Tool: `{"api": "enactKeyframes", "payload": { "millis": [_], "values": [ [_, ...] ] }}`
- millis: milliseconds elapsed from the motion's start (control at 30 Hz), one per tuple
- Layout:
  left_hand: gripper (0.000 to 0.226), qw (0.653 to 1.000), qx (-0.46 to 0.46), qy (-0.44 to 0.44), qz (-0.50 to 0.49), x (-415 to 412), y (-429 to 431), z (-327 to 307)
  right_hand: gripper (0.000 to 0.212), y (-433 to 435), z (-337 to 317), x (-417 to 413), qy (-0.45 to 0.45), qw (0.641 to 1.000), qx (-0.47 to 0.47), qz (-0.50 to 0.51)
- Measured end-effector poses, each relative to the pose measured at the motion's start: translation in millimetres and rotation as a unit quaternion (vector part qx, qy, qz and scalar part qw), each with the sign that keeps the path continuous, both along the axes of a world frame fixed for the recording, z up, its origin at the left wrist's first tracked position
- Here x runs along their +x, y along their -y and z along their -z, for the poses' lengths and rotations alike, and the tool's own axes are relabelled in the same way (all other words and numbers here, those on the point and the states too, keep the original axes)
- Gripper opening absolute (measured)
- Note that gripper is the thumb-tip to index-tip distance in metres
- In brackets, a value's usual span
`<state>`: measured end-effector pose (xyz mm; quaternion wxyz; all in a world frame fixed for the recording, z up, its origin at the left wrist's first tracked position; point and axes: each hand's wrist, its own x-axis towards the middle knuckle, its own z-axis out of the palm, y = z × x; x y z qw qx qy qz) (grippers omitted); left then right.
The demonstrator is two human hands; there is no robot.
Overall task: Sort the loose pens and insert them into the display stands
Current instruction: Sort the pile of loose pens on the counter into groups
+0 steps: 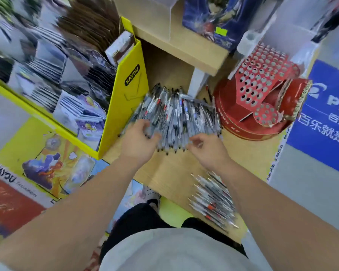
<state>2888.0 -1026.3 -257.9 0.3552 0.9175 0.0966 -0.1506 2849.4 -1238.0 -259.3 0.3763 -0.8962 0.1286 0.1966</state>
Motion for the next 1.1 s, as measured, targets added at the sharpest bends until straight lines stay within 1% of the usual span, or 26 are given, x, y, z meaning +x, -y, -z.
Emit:
{"api": "enactKeyframes", "payload": {
  "millis": [67,167,233,300,367,567,700,767,867,967,1100],
  "values": [
    [0.047,0.999,0.005,0.018,0.038,18.9,-9.7,0.2,0.042,-12.1,-3.2,5.1,-0.017,0.999,0.002,0.036],
    [0.046,0.996,0.006,0.022,0.091,40.1,-13.0,-1.0,0.048,-24.9,-6.7,17.1,-0.039,0.995,0.009,0.093],
    [0.050,0.991,0.006,0.025,0.130,48.7,-8.9,-0.1,0.051,-31.8,-4.6,25.9,-0.045,0.993,-0.001,0.108],
    [0.053,0.984,0.024,0.037,0.173,54.0,-4.0,2.7,0.051,-38.7,-1.1,35.1,-0.044,0.992,-0.018,0.121],
    [0.055,0.979,0.045,0.045,0.195,58.7,-0.5,4.2,0.050,-46.3,2.5,44.1,-0.040,0.990,-0.031,0.131],
    [0.049,0.970,0.118,0.038,0.211,71.3,9.3,12.2,0.035,-58.9,16.9,67.3,-0.034,0.981,-0.092,0.167],
    [0.047,0.972,0.120,0.014,0.199,75.0,13.7,16.7,0.018,-59.8,20.6,70.9,-0.033,0.978,-0.122,0.166],
    [0.044,0.977,0.115,0.008,0.181,75.3,18.3,15.9,0.018,-58.6,20.9,70.6,-0.038,0.980,-0.122,0.154],
    [0.035,0.979,0.119,-0.013,0.165,75.1,25.6,14.4,0.029,-56.0,23.0,69.1,-0.053,0.982,-0.101,0.148],
    [0.035,0.981,0.117,-0.033,0.151,74.2,30.0,12.7,0.035,-53.6,25.0,67.5,-0.076,0.984,-0.069,0.144],
    [0.032,0.979,0.118,-0.051,0.156,71.1,32.5,10.0,0.035,-48.7,25.9,67.9,-0.102,0.985,-0.047,0.132]
  ]
}}
